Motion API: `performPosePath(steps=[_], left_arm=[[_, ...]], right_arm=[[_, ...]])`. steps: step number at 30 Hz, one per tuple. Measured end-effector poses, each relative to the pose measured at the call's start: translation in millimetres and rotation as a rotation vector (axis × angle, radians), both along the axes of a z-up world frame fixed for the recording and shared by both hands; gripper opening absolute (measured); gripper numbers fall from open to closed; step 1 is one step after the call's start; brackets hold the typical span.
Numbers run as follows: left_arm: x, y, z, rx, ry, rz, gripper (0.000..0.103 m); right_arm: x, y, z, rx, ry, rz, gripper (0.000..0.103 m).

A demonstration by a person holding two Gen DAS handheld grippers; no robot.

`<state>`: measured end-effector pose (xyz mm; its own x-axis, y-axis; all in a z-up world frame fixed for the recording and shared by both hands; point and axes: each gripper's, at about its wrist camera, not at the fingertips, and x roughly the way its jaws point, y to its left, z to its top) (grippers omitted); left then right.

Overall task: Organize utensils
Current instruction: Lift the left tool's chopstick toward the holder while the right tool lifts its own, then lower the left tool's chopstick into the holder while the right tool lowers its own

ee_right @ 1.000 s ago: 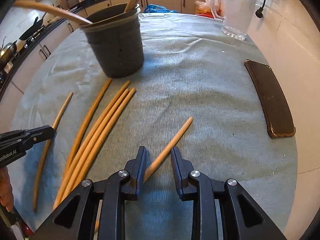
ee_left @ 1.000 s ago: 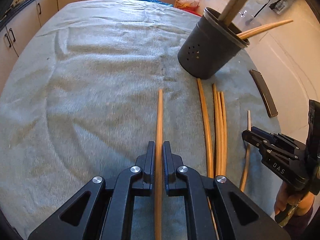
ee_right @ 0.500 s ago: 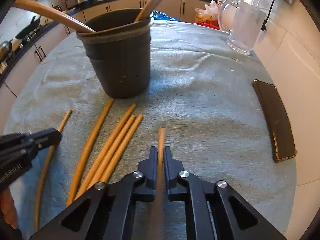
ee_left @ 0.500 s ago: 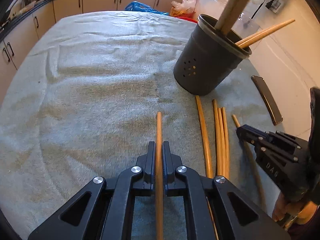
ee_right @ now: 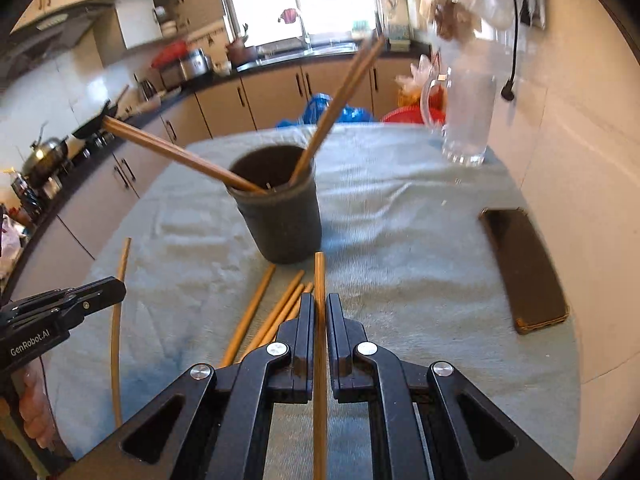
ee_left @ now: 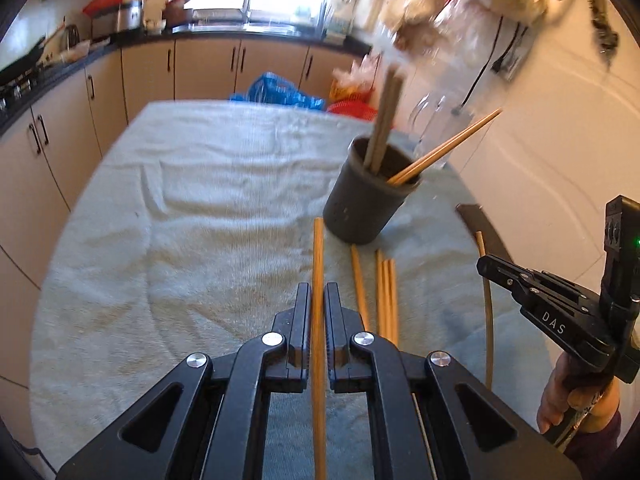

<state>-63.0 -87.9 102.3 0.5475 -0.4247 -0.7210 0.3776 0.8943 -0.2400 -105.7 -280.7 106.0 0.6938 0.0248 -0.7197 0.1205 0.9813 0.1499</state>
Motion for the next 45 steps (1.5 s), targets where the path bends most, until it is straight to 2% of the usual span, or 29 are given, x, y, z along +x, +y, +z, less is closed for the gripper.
performPosePath(steps=[4, 13, 27, 34, 45], left_arm=[[-20, 3, 20, 0.008, -0.081, 0.005, 0.006], [-63, 8, 46, 0.008, -0.196, -0.02, 0.006], [-107, 17, 71, -0.02, -0.266, -0.051, 0.006], [-102, 12, 89, -0.054, -0.285, -0.06, 0.006], [-64, -14, 135, -0.09, -0.323, -0.072, 0.006]], right_arm=[[-20, 1, 20, -0.012, -0.053, 0.001, 0.006], [-60, 6, 47, -0.026, -0.125, 0.014, 0.006], [-95, 13, 69, -0.024, -0.199, 0.031, 0.006], [-94, 9, 79, -0.015, -0.23, 0.025, 0.006], [-64, 4, 115, -0.02, -0.303, 0.024, 0.006]])
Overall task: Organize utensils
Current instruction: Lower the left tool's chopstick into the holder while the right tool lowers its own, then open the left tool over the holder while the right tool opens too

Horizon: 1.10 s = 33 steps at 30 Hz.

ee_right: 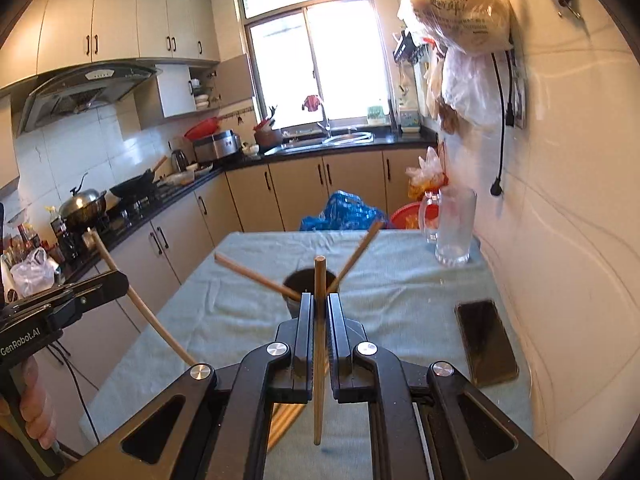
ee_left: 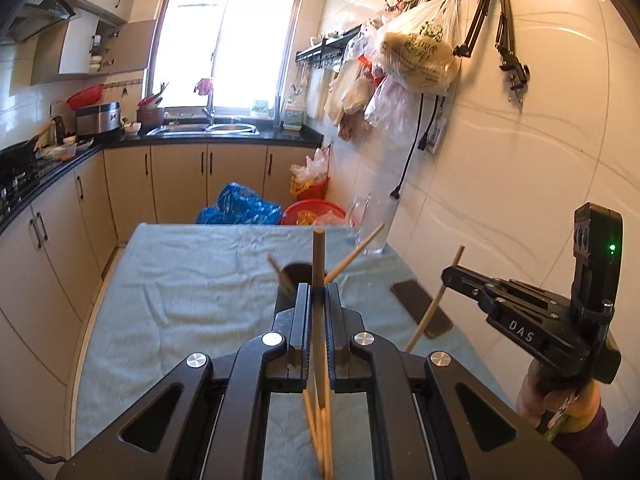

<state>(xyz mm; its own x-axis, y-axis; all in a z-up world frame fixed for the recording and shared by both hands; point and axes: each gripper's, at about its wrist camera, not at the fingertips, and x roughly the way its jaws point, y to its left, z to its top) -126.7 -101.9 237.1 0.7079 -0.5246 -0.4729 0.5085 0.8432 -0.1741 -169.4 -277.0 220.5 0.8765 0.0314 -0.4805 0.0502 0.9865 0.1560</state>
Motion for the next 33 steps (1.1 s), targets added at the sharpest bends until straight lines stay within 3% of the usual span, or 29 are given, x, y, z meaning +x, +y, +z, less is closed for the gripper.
performPosePath(steps=[8, 13, 19, 25, 33], left_arm=[[33, -30, 55, 0.001, -0.113, 0.022, 0.006], [74, -47, 74, -0.013, -0.115, 0.062, 0.006], [121, -70, 56, 0.046, -0.107, 0.117, 0.006], [159, -81, 20, 0.082, -0.001, 0.113, 0.006], [174, -84, -2, 0.092, 0.002, 0.117, 0.011]], right_arm=[[41, 0, 45, 0.007, -0.101, -0.013, 0.006], [69, 0, 68, 0.001, -0.177, -0.046, 0.006], [107, -3, 63, -0.02, -0.212, -0.108, 0.006], [139, -20, 25, 0.056, -0.124, -0.121, 0.007], [158, -36, -9, 0.096, -0.05, -0.124, 0.008]])
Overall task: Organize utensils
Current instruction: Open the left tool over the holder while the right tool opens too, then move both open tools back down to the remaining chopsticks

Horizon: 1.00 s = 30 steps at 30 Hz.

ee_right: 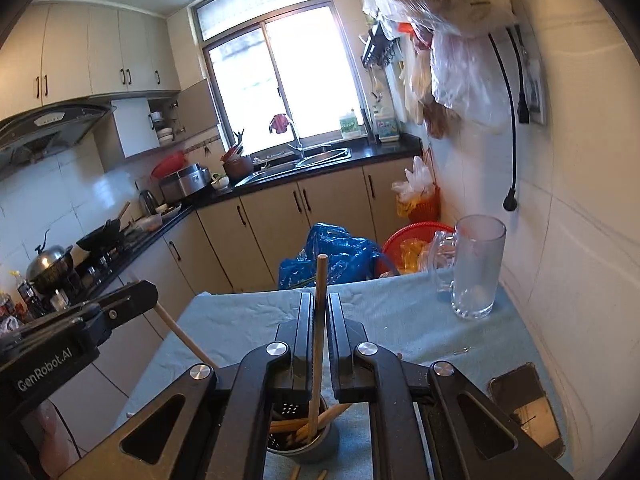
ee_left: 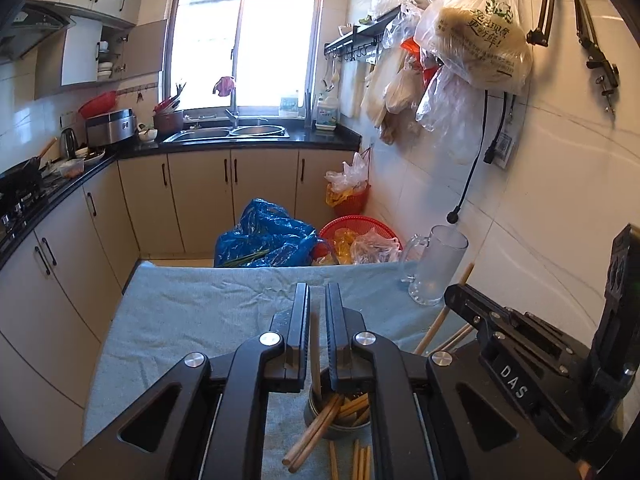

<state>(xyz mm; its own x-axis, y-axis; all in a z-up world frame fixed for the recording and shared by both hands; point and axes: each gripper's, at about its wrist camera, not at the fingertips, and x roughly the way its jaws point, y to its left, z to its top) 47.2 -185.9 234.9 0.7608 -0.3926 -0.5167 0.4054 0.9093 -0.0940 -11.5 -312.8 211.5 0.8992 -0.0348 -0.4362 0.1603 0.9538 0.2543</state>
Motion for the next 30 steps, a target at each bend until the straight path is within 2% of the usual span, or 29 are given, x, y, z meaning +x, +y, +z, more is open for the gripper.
performPosePath(steps=[2, 4, 6, 11, 13, 16, 18, 24, 30], left_arm=[[2, -1, -5, 0.007, -0.009, -0.001, 0.021], [6, -3, -11, 0.017, -0.021, 0.004, 0.026], [10, -5, -16, 0.024, -0.018, 0.001, 0.026], [28, -11, -26, 0.047, -0.022, 0.012, 0.026], [36, -14, -27, 0.067, -0.036, 0.026, 0.028], [46, -18, -25, 0.107, -0.088, 0.056, 0.029], [50, -20, -21, 0.131, -0.14, 0.078, 0.032], [52, -15, -12, 0.096, -0.147, 0.081, 0.034], [32, -8, -4, 0.107, -0.153, 0.065, 0.034]], right_arm=[[2, -2, -1, 0.009, 0.001, 0.003, 0.012], [1, -4, 0, 0.01, -0.007, 0.004, 0.032], [-4, -6, 3, 0.012, -0.026, -0.005, 0.042], [-25, -8, 14, -0.005, -0.068, -0.012, 0.044], [-39, -10, 18, -0.024, -0.086, -0.019, 0.05], [-60, -14, 20, -0.045, -0.106, -0.034, 0.056], [-72, -18, 19, -0.047, -0.105, -0.039, 0.056], [-101, -30, 10, -0.035, -0.083, -0.056, 0.057], [-115, -30, 4, -0.043, -0.051, -0.06, 0.057]])
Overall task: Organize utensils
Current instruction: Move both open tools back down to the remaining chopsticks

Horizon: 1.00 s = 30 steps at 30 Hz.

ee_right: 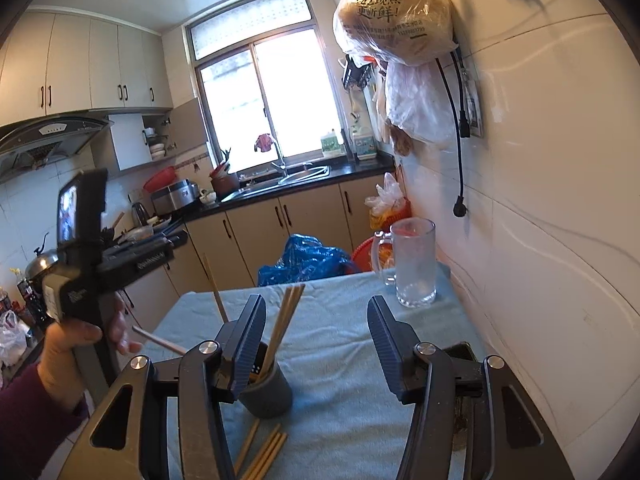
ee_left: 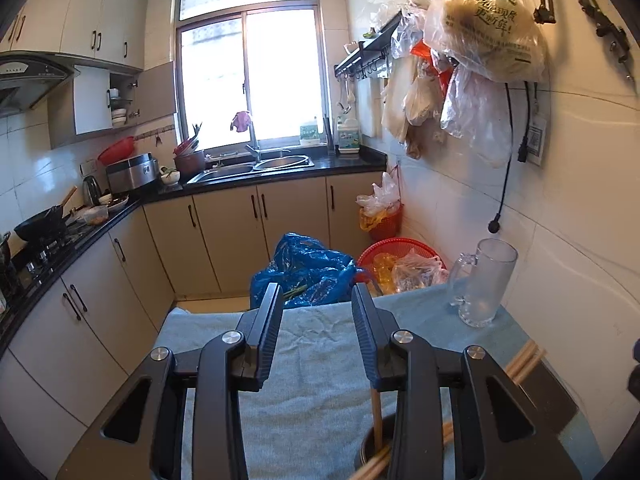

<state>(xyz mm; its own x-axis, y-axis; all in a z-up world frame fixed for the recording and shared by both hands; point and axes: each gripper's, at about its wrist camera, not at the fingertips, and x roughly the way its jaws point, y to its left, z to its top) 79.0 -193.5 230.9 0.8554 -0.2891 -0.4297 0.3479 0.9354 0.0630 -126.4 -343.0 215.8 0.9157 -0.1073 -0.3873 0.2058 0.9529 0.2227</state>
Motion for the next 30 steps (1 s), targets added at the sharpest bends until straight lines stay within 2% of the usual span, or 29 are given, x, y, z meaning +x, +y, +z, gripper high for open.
performPosePath(steps=[2, 4, 8, 14, 18, 20, 22, 24, 27, 29, 30], left_arm=[[-11, 6, 7, -0.02, 0.012, 0.003, 0.035], [-24, 16, 14, -0.051, 0.029, 0.008, 0.046], [-70, 46, 26, -0.121, 0.046, -0.013, 0.057], [-148, 91, 20, -0.145, 0.043, -0.05, 0.066], [-183, 115, -1, -0.117, 0.071, -0.042, 0.067], [-192, 124, -14, -0.097, 0.098, -0.028, 0.067], [-196, 132, -30, -0.09, 0.141, -0.016, 0.067], [-197, 136, -46, -0.088, 0.18, -0.009, 0.067], [-195, 133, -80, -0.071, 0.238, -0.009, 0.067], [-189, 125, -110, -0.054, 0.311, -0.027, 0.066], [-185, 122, -122, -0.055, 0.347, -0.036, 0.061]], right_arm=[[-5, 1, 0, -0.001, 0.005, 0.003, 0.057], [-13, 3, 4, -0.009, 0.007, 0.007, 0.059], [-32, 5, 14, -0.039, 0.008, 0.002, 0.063], [-77, -4, 28, -0.114, 0.028, -0.046, 0.067], [-115, -14, 43, -0.172, 0.036, -0.101, 0.071], [-134, -19, 54, -0.204, 0.032, -0.138, 0.074], [-150, -24, 65, -0.23, 0.039, -0.164, 0.082], [-160, -25, 70, -0.253, 0.066, -0.178, 0.085], [-160, -21, 55, -0.264, 0.134, -0.161, 0.086], [-148, -15, 32, -0.236, 0.183, -0.115, 0.086], [-142, -10, 19, -0.214, 0.209, -0.088, 0.086]])
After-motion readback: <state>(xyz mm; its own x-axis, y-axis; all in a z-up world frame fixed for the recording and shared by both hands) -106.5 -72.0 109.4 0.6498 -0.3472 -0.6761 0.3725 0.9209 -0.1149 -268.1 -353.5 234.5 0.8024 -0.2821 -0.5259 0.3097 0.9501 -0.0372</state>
